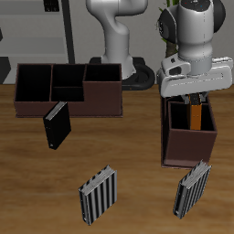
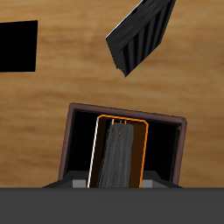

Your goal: Place the orange book into the left desk caddy's right compartment

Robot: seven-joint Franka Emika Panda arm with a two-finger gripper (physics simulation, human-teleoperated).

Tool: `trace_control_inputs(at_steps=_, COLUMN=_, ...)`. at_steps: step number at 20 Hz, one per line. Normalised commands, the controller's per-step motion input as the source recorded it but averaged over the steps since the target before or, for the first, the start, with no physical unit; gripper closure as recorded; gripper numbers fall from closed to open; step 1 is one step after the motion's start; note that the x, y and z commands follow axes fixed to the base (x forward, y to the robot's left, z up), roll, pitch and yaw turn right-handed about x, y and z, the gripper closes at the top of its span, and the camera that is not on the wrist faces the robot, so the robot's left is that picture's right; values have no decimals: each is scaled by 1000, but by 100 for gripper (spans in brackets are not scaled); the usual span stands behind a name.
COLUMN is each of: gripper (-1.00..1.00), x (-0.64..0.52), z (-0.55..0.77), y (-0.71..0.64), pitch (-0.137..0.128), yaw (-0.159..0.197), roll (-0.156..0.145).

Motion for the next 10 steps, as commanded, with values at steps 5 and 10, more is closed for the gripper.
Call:
trace_control_inputs(at_steps=5, gripper=100, x=28, z=-307, y=10, pitch=50, yaw=-13, roll=11)
trace_control_inputs(at_steps=10, gripper=100, x=46, z=-338, y=80, pitch=71, yaw=0, roll=22)
